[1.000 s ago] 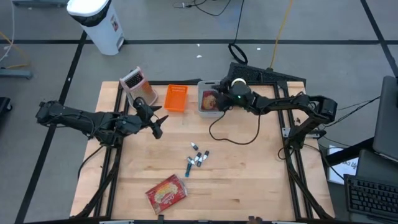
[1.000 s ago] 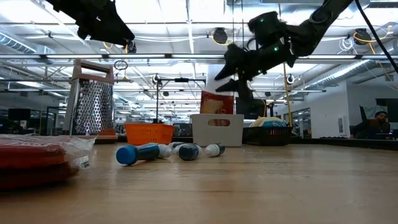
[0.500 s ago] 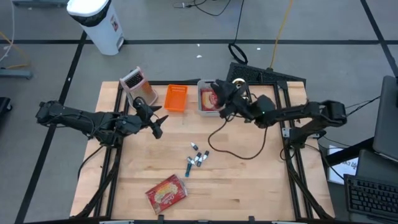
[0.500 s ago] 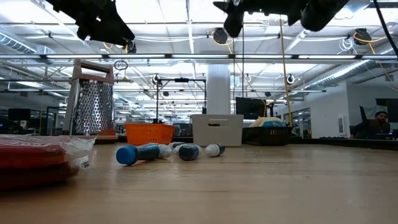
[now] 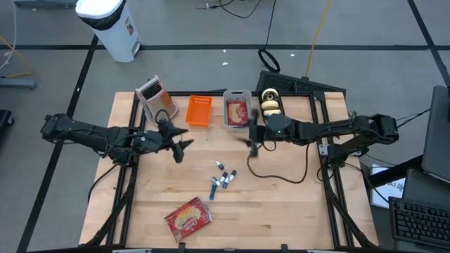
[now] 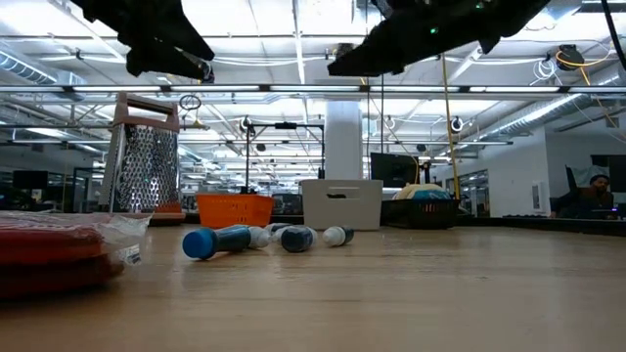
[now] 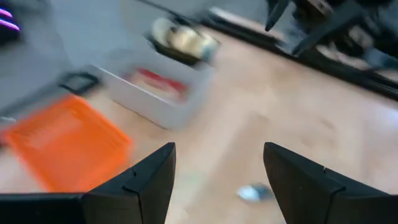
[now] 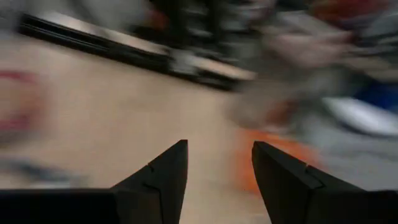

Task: Pick & Place Food Item
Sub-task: Put the red popcorn package into the gray bin

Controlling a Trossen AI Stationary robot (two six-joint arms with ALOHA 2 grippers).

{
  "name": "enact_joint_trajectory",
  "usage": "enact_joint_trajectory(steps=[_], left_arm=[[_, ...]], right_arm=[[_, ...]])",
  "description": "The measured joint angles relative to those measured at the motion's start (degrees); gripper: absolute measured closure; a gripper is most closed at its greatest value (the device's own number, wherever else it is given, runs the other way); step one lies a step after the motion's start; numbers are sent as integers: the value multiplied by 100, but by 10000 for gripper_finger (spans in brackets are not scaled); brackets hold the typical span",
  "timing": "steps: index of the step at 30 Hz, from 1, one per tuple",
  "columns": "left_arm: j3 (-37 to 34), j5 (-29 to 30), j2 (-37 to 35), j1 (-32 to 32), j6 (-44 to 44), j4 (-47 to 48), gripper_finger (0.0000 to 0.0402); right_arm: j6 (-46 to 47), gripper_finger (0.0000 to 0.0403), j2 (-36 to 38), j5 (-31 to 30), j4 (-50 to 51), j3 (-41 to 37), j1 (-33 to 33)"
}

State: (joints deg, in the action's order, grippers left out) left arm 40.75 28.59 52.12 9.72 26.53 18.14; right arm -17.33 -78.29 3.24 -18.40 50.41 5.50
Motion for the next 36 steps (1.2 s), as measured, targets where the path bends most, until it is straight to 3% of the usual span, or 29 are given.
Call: enact_joint_trajectory(steps=[3,6,19,26,32,36], left_arm=[[0,-1193,184,74,117,-54,160],[0,-2035,590,335,344,-120,160],[0,-4377,2924,1950,3289,-283,160],[0,-4536,3322,2656,4262,-773,160],[2,-3699,3320,3064,4448,-1795,161],[7,-3636,3519,3128,4324,-2104,161]], right_arm=[[483,236,7,1443,163,0,0],[612,238,9,2074,158,0,0],[574,243,73,2042,731,7,319],[741,243,73,2040,670,7,387],[768,243,73,2044,665,7,385],[768,243,73,2042,665,7,385]])
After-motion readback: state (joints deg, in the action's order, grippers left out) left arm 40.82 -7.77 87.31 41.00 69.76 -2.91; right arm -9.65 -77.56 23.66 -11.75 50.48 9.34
